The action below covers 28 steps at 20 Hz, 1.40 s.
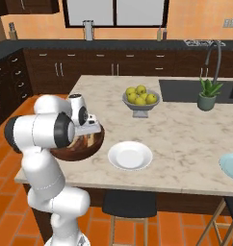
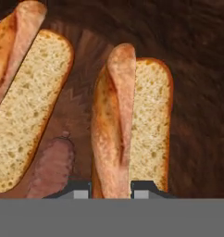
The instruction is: Place one bun and one sausage from the bowl on each plate.
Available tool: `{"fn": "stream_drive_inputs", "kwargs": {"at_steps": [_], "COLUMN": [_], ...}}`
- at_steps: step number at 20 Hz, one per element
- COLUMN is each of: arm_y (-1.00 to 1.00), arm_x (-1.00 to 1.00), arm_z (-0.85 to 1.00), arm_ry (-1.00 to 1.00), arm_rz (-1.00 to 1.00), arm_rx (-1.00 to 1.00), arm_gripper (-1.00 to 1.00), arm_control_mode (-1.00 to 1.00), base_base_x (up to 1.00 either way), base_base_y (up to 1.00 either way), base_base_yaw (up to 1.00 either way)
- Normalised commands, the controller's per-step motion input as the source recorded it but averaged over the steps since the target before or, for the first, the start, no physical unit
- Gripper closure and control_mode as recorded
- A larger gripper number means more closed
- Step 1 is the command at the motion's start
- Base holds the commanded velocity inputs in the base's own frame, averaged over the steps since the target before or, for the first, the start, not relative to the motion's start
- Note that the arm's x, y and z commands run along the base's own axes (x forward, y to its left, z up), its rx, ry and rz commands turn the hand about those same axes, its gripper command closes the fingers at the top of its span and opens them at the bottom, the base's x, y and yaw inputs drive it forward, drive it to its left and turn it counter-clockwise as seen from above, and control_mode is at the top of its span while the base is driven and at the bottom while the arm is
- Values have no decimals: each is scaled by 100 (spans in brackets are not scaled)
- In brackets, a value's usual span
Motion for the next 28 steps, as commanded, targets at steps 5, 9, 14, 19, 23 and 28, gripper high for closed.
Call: {"fn": "stream_drive_inputs", "kwargs": {"at_steps": [5,9,14,19,23,28], "arm_y": [-1,-45,-100,-100,-100,-100], "arm_x": [-23,-8,1,23,25,0], "arm_z": [79,80,47,-19,-71,-14], "arm_ry": [-18,-13,0,4,18,7], "arm_rz": [3,0,0,0,0,0], "arm_rx": [3,8,12,14,18,7], "arm_gripper": [100,100,100,100,100,100], "arm_control_mode": [-100,-100,-100,-100,-100,-100], "base_base_x": [0,0,0,0,0,0], "base_base_y": [0,0,0,0,0,0], "base_base_yaw": [0,0,0,0,0,0]}}
